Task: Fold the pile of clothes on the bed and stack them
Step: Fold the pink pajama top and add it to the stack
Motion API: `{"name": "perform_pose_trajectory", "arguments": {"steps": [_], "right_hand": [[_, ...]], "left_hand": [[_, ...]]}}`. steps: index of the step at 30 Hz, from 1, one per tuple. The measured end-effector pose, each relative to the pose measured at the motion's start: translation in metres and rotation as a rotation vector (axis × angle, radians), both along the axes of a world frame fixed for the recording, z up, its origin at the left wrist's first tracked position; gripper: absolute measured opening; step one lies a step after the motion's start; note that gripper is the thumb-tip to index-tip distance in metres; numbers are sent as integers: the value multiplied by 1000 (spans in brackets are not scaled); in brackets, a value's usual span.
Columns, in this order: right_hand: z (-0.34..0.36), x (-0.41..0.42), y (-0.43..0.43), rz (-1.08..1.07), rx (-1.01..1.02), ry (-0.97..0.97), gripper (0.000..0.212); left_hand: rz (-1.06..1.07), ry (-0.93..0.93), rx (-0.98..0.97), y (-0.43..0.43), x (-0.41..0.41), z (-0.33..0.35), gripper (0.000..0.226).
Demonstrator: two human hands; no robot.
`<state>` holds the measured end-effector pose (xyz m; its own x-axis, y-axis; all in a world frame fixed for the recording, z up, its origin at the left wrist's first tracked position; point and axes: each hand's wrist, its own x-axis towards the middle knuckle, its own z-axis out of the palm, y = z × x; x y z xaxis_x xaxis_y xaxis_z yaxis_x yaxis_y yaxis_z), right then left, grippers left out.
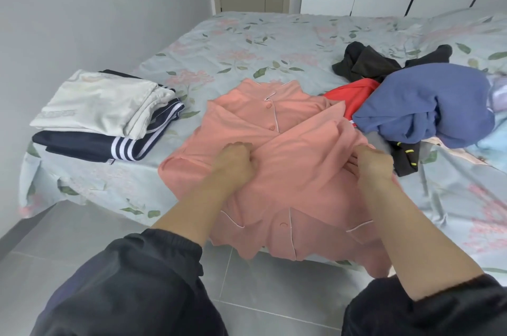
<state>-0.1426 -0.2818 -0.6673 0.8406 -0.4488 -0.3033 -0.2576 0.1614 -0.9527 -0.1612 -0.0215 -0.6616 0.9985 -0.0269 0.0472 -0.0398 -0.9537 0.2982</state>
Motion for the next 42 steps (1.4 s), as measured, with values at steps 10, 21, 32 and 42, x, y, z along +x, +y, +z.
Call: {"name": "perform_pose_trajectory", "arguments": {"steps": [10, 21, 32, 42], "right_hand": [[2, 25, -26, -163, 59, 31, 12], [2, 33, -53, 40, 139, 79, 21], [-8, 43, -59, -126, 168, 31, 11], [-4, 38, -48, -47, -616, 39, 28]], "left_hand": [[132, -21, -28, -43, 45, -7, 28], [8, 43, -318, -125, 114, 14, 36], [470, 129, -813, -126, 171, 25, 30], [8, 70, -412, -110, 135, 9, 49]]}}
